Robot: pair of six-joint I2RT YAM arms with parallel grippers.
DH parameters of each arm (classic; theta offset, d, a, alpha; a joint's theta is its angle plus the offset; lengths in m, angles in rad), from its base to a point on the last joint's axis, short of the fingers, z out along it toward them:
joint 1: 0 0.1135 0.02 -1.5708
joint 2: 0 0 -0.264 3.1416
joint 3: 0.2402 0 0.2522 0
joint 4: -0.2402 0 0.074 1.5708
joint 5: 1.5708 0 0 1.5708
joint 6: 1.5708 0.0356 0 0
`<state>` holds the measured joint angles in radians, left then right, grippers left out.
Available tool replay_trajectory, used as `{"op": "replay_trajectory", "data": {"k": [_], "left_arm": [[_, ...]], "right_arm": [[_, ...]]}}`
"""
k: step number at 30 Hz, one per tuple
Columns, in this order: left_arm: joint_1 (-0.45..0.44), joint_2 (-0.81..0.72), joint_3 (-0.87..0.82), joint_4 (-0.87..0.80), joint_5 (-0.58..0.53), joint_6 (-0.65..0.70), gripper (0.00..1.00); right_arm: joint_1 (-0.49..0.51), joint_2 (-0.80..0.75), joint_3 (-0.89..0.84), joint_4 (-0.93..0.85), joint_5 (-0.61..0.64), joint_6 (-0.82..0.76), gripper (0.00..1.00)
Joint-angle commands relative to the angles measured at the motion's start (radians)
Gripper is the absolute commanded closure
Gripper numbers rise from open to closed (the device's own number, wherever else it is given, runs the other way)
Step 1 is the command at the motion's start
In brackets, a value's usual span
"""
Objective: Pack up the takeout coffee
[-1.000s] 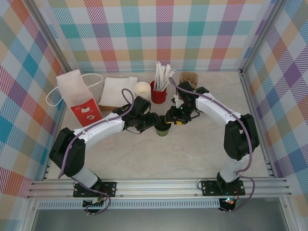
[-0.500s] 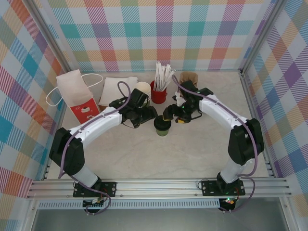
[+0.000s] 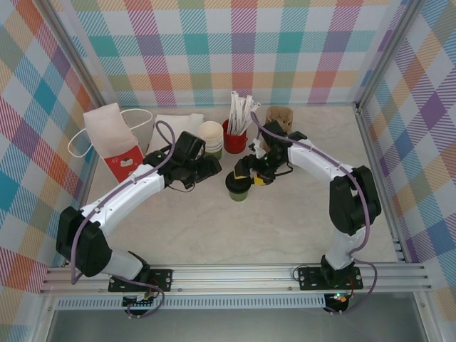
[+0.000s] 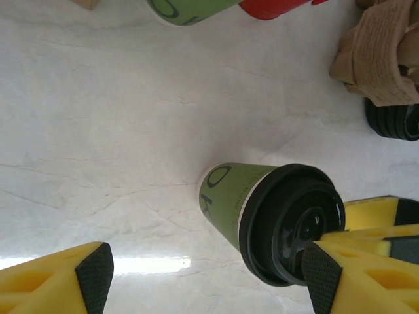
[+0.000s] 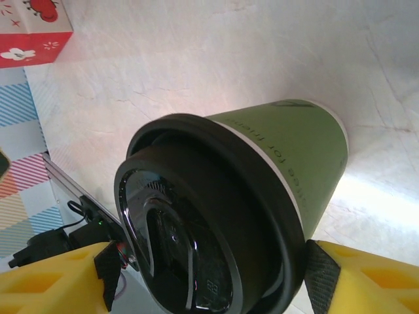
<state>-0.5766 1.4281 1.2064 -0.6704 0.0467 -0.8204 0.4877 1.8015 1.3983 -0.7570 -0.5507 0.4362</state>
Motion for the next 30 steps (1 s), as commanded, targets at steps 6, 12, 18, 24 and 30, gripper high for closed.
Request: {"op": "replay_trajectory", "data": {"k": [6,12,18,24,30], "left_arm": [[0.034,-0.052,-0.046,-0.035,-0.015,0.010,0.20],[0.069,-0.066,-0.104,0.028,0.058,-0.016,0.19],[0.078,-0.047,-0.128,0.072,0.121,-0.021,0.19],[0.078,-0.007,-0.131,0.122,0.158,-0.024,0.19],[0.078,0.049,-0.123,0.159,0.194,-0.025,0.21]], "right_arm": [[0.011,0.090,0.109,0.052,-0.115,0.001,0.25],[0.029,0.149,0.173,0.107,-0.168,0.027,0.25],[0.029,0.142,0.228,0.051,-0.065,-0.007,0.24],[0.025,0.056,0.158,-0.008,0.007,-0.039,0.21],[0.028,0.008,0.045,0.007,-0.049,-0.009,0.22]]}}
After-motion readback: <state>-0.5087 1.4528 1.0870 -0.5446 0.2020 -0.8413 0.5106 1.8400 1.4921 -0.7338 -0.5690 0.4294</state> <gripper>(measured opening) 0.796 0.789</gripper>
